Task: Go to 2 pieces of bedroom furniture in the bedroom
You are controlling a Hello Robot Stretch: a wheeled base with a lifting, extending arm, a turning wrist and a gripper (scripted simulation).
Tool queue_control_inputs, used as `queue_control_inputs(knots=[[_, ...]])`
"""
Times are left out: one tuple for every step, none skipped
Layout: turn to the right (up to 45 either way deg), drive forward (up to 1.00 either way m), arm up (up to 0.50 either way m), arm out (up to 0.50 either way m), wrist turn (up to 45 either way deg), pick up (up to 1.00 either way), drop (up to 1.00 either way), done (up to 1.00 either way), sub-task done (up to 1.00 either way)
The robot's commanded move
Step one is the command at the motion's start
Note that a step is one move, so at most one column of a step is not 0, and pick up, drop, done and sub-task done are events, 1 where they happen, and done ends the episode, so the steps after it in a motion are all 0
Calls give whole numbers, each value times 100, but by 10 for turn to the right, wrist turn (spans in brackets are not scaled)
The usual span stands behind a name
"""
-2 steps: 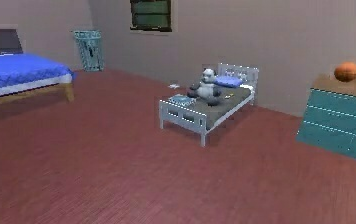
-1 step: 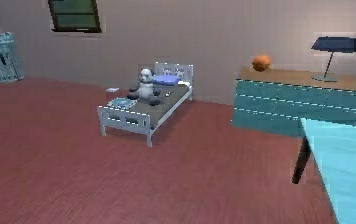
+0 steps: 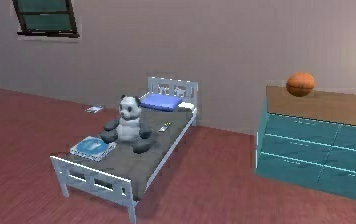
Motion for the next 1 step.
queue_control_inputs(knots=[[0, 35, 0, 0, 0, 0, 0, 0, 0]])
